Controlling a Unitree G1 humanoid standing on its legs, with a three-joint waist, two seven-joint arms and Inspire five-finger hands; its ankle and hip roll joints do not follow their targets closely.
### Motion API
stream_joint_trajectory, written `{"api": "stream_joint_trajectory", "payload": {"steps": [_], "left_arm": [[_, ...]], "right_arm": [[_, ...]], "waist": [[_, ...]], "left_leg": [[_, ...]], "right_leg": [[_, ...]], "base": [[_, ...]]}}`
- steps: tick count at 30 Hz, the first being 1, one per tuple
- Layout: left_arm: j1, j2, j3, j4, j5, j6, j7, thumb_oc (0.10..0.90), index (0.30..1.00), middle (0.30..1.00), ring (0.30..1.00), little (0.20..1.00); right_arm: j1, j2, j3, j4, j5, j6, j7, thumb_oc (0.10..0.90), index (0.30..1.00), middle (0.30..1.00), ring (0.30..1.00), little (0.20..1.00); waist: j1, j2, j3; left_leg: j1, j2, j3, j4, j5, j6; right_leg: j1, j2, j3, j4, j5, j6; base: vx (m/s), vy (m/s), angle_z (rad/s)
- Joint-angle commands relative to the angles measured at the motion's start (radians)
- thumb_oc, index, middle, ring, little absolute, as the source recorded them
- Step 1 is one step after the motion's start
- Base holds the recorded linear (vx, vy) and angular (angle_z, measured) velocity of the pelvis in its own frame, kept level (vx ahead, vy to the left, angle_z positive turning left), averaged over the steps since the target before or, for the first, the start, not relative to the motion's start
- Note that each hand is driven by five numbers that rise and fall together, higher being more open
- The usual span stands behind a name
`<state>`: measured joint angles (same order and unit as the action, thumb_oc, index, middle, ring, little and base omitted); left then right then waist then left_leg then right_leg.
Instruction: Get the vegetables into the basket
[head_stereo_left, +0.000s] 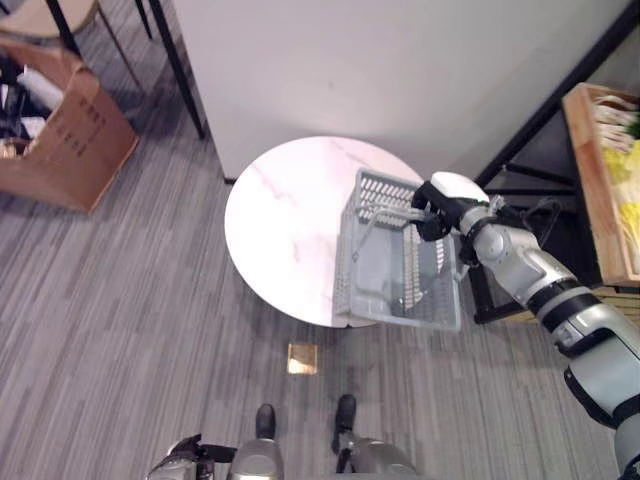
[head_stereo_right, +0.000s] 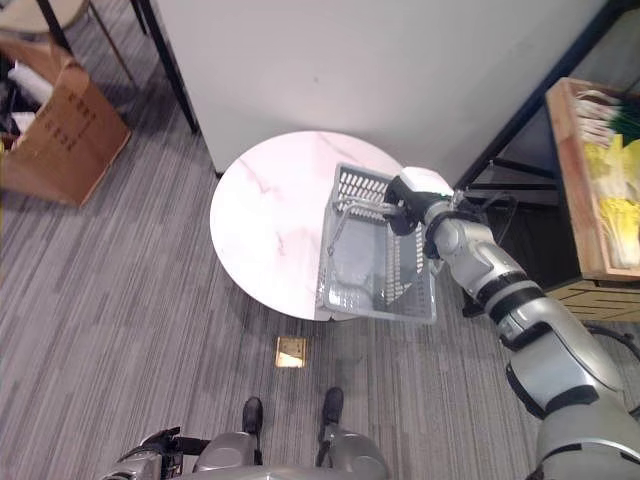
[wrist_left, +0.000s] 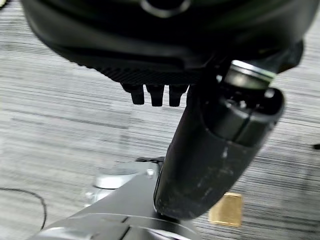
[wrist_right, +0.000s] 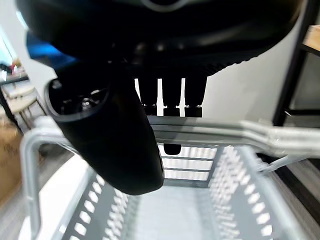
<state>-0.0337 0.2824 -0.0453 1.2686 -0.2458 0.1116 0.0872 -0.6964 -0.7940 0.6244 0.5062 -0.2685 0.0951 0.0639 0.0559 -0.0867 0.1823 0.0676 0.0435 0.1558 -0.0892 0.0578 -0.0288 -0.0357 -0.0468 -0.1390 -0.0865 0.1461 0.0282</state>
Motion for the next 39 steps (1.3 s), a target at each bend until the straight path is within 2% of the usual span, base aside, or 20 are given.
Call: {"api": "stream_joint_trajectory", "payload": {"steps": [1, 6, 8, 12, 15, 18, 22, 28, 33, 39], "left_arm": [[-0.003, 0.004, -0.025, 0.071, 0.063, 0.018, -0.002, 0.900, 1.000, 1.000, 1.000, 1.000], [0.001, -0.029, -0.037, 0.067, 0.110, 0.033, -0.026, 0.900, 1.000, 1.000, 1.000, 1.000], [0.005, -0.039, -0.011, 0.063, 0.074, 0.038, -0.038, 0.900, 1.000, 1.000, 1.000, 1.000], [-0.003, -0.054, -0.009, 0.063, 0.065, 0.040, -0.037, 0.900, 1.000, 1.000, 1.000, 1.000], [-0.004, -0.066, -0.035, 0.060, 0.109, 0.041, -0.040, 0.900, 1.000, 1.000, 1.000, 1.000], [-0.004, -0.069, -0.043, 0.057, 0.118, 0.041, -0.043, 0.900, 1.000, 1.000, 1.000, 1.000], [0.002, -0.068, -0.045, 0.062, 0.137, 0.044, -0.036, 0.900, 1.000, 1.000, 1.000, 1.000], [0.004, -0.066, -0.046, 0.067, 0.141, 0.041, -0.025, 0.900, 1.000, 1.000, 1.000, 1.000], [-0.003, -0.063, -0.061, 0.062, 0.138, 0.035, -0.019, 0.900, 1.000, 1.000, 1.000, 1.000], [-0.004, -0.067, -0.077, 0.048, 0.139, 0.033, -0.014, 0.900, 1.000, 1.000, 1.000, 1.000]], "right_arm": [[-0.098, -0.121, -0.122, -0.022, -0.044, -0.014, -0.038, 0.400, 0.300, 0.300, 0.300, 0.300], [0.160, -0.178, -0.306, -0.063, -0.042, -0.013, -0.023, 0.400, 0.300, 0.300, 0.300, 0.300], [0.256, -0.188, -0.374, -0.060, -0.074, -0.008, -0.027, 0.400, 0.300, 0.300, 0.300, 0.300], [0.350, -0.155, -0.449, -0.034, -0.073, 0.005, -0.050, 0.400, 0.300, 0.300, 0.300, 0.300], [0.446, -0.107, -0.504, 0.032, -0.060, 0.013, -0.062, 0.400, 0.300, 0.300, 0.300, 0.300], [0.475, -0.078, -0.516, 0.077, -0.053, 0.017, -0.074, 0.400, 0.300, 0.300, 0.300, 0.300], [0.559, 0.017, -0.552, 0.181, -0.040, 0.022, -0.130, 0.400, 0.300, 0.300, 0.300, 0.300], [0.585, 0.110, -0.526, 0.314, -0.043, 0.021, -0.167, 0.400, 0.300, 0.300, 0.300, 0.300], [0.586, 0.168, -0.476, 0.431, -0.020, 0.019, -0.149, 0.400, 0.300, 0.300, 0.300, 0.300], [0.597, 0.204, -0.463, 0.450, 0.007, 0.019, -0.144, 0.400, 0.300, 0.300, 0.300, 0.300]], "waist": [[-0.017, -0.021, -0.072], [-0.055, 0.006, -0.102], [-0.064, 0.015, -0.107], [-0.079, 0.023, -0.108], [-0.094, 0.035, -0.113], [-0.098, 0.040, -0.113], [-0.108, 0.052, -0.112], [-0.111, 0.060, -0.110], [-0.110, 0.056, -0.109], [-0.111, 0.049, -0.104]], "left_leg": [[0.042, -0.050, -0.008, 0.002, -0.135, 0.050], [0.059, -0.049, 0.005, 0.002, -0.140, 0.051], [0.061, -0.049, 0.012, 0.002, -0.140, 0.052], [0.064, -0.047, 0.019, 0.002, -0.140, 0.052], [0.070, -0.047, 0.023, 0.002, -0.144, 0.052], [0.074, -0.047, 0.025, 0.002, -0.145, 0.052], [0.080, -0.046, 0.028, 0.002, -0.148, 0.053], [0.087, -0.047, 0.035, 0.002, -0.153, 0.055], [0.087, -0.047, 0.035, 0.002, -0.155, 0.054], [0.088, -0.048, 0.029, 0.002, -0.158, 0.055]], "right_leg": [[0.100, -0.007, 0.000, 0.040, -0.159, 0.077], [0.111, -0.001, 0.011, 0.041, -0.163, 0.074], [0.110, 0.001, 0.017, 0.042, -0.162, 0.074], [0.106, 0.003, 0.024, 0.051, -0.166, 0.073], [0.114, 0.006, 0.031, 0.041, -0.164, 0.071], [0.119, 0.007, 0.034, 0.036, -0.163, 0.071], [0.126, 0.008, 0.040, 0.032, -0.166, 0.069], [0.132, 0.009, 0.045, 0.027, -0.165, 0.071], [0.133, 0.010, 0.044, 0.031, -0.168, 0.070], [0.134, 0.009, 0.041, 0.036, -0.171, 0.071]], "base": [[-0.07, -0.040, -0.28], [-0.06, -0.033, -0.09], [-0.02, -0.029, -0.12], [-0.01, -0.028, -0.11], [0.00, -0.022, -0.08], [0.00, -0.012, -0.03], [0.00, 0.000, 0.00], [0.00, -0.001, -0.01], [0.00, 0.000, 0.00], [0.01, 0.011, 0.00]]}}
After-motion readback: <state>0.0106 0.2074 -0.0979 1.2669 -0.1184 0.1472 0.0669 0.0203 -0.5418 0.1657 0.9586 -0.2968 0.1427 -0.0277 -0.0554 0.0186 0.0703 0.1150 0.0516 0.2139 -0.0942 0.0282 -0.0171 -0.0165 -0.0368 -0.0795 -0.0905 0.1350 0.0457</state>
